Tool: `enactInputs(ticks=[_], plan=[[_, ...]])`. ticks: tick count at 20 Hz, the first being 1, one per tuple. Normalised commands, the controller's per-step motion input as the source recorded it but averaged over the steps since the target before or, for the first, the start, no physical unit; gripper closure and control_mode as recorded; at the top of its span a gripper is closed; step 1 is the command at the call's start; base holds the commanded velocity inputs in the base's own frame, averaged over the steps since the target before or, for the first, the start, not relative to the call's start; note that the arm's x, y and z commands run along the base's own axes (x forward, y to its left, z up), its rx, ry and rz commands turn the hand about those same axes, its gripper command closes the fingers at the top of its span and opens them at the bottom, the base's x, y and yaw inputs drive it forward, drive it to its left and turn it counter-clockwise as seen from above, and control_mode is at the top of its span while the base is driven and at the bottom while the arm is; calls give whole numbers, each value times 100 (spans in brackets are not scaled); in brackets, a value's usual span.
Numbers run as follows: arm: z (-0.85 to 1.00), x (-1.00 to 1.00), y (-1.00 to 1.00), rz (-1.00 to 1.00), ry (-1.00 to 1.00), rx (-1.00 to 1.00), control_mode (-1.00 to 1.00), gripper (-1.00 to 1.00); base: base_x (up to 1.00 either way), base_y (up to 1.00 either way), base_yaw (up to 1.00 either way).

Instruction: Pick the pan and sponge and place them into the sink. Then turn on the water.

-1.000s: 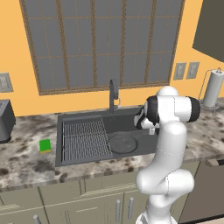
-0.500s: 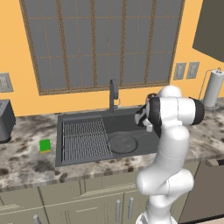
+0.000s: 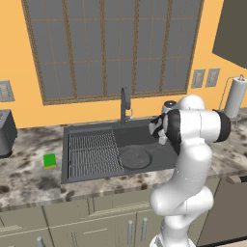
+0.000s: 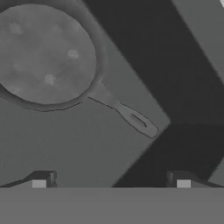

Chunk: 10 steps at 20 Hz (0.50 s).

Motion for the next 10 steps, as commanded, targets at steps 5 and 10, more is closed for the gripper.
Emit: enactInputs(ticks=[5,10], plan=[[14,-21,0,-19,0,10,-100,-100,0,0,0],[21,-28,0,-17,0,11,-100,-100,0,0,0]])
